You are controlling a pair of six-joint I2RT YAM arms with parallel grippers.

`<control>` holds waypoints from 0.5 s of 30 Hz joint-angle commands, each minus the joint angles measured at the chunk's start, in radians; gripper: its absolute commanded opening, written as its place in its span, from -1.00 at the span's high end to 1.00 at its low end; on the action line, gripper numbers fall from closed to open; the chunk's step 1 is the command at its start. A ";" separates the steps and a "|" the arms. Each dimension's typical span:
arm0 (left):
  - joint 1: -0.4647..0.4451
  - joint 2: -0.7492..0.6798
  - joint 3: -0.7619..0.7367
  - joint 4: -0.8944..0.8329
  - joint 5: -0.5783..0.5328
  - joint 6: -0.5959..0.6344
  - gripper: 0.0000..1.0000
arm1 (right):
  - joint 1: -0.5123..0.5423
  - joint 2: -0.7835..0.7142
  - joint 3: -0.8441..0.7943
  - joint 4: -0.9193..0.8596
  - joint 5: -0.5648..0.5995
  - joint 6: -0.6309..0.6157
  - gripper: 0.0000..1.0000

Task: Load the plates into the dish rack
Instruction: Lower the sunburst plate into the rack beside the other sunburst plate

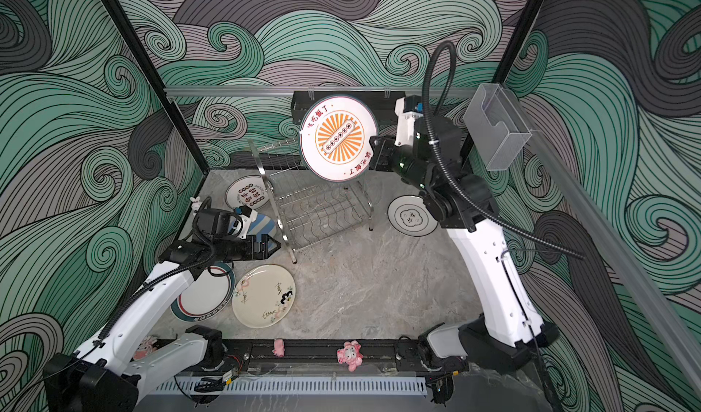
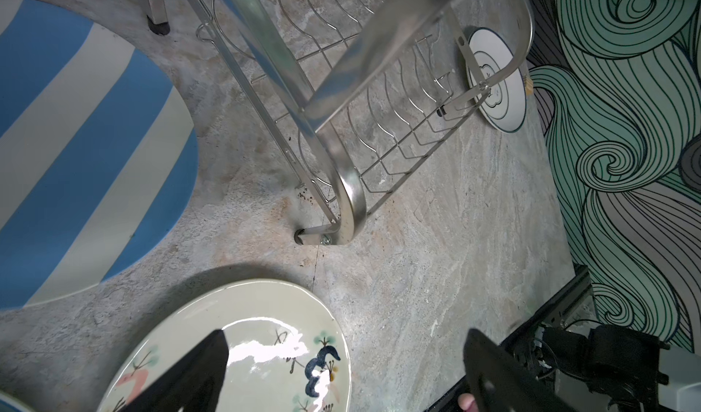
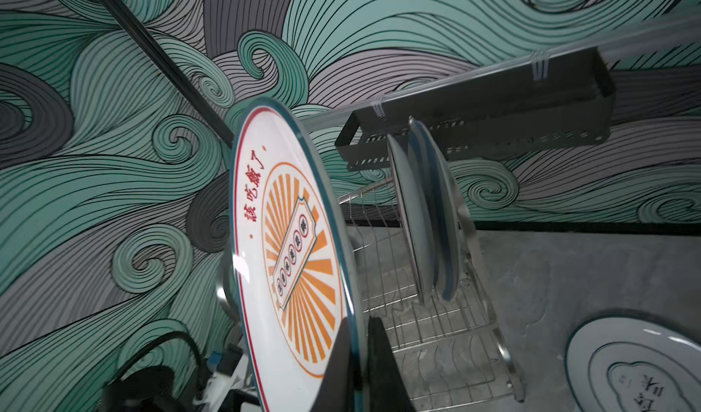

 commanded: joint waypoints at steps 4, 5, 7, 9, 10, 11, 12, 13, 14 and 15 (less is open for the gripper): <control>0.011 -0.015 -0.006 0.022 0.038 0.011 -0.97 | 0.159 0.184 0.215 0.032 0.490 -0.197 1.00; 0.011 -0.016 -0.007 0.022 0.040 0.011 -0.97 | 0.183 0.205 0.232 0.054 0.552 -0.235 1.00; 0.012 -0.020 -0.012 0.024 0.046 0.008 -0.97 | 0.231 0.265 0.275 0.096 0.675 -0.320 1.00; 0.011 -0.023 -0.016 0.031 0.054 0.009 -0.97 | 0.270 0.322 0.321 0.126 0.808 -0.406 1.00; 0.012 -0.026 -0.019 0.037 0.058 0.009 -0.97 | 0.287 0.345 0.334 0.153 0.873 -0.463 1.00; 0.012 -0.027 -0.020 0.042 0.064 0.009 -0.97 | 0.296 0.360 0.332 0.188 0.914 -0.507 1.00; 0.012 -0.028 -0.022 0.047 0.069 0.009 -0.97 | 0.303 0.370 0.323 0.229 0.948 -0.546 1.00; 0.012 -0.026 -0.022 0.050 0.075 0.012 -0.97 | 0.305 0.379 0.316 0.264 0.966 -0.575 1.00; 0.012 -0.026 -0.022 0.051 0.076 0.012 -0.97 | 0.306 0.390 0.321 0.275 0.974 -0.588 1.00; 0.012 -0.024 -0.022 0.051 0.078 0.012 -0.97 | 0.307 0.403 0.335 0.271 0.986 -0.597 1.00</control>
